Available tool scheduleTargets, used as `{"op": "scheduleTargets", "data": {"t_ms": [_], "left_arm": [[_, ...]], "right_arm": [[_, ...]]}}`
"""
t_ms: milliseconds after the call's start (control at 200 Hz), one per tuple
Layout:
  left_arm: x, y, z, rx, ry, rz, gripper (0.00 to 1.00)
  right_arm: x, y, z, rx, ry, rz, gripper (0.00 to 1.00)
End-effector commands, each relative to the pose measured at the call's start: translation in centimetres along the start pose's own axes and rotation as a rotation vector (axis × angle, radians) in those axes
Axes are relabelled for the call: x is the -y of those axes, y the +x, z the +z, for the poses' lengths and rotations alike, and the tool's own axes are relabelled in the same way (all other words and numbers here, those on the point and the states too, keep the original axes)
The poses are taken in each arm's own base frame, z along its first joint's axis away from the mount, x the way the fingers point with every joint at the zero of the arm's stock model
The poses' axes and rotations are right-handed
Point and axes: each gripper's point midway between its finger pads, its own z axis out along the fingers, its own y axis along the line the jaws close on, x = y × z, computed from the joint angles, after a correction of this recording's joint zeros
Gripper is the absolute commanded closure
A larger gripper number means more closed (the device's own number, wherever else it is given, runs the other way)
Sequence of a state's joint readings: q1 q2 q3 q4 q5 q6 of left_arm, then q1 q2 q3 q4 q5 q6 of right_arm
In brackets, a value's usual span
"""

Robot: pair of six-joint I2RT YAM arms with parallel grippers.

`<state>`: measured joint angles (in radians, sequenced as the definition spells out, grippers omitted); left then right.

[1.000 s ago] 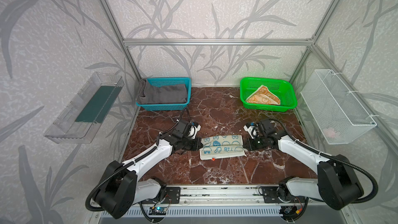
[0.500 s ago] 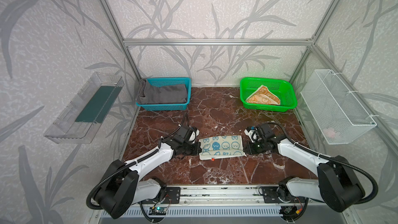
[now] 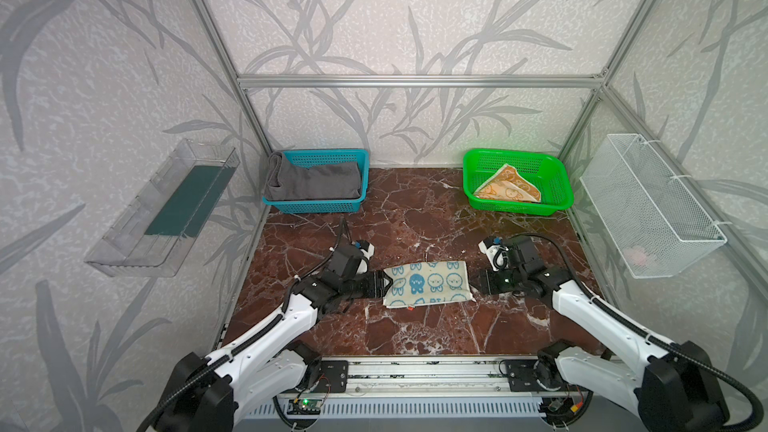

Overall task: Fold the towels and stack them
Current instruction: 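Fold the far edge toward the robot with both grippers, laying it down, then bring the right gripper to the towel's end nearest it and grasp it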

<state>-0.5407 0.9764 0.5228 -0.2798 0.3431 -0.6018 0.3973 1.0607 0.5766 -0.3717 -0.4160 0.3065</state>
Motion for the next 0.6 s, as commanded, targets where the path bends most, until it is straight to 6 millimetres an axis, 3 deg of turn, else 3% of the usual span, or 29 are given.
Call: {"op": "scheduleTargets", "data": {"t_ms": [0,130,265,415,595], "left_arm": [[1.8,-1.1,0.2,0.013,0.067,-0.004,0.4],[2.2,-0.1,2.5,-0.088,0.11,-0.056,0.56],[1.4,1.1,5.1,-0.171,0.084,-0.096,0.66],[-0.1,2.0,6.6,-0.225,0.018,-0.11,0.76],[-2.3,3.1,6.8,-0.285,-0.092,-0.075,0.78]], "right_arm": [[-2.5,-0.6,0.2,0.002,-0.116,-0.033,0.65],[-4.2,0.1,2.1,-0.094,-0.171,-0.053,0.75],[-4.3,1.4,5.0,-0.192,-0.161,-0.03,0.84],[-2.2,3.4,7.3,-0.279,-0.08,0.072,0.9],[1.0,5.7,7.5,-0.335,0.069,0.098,0.93]]}}
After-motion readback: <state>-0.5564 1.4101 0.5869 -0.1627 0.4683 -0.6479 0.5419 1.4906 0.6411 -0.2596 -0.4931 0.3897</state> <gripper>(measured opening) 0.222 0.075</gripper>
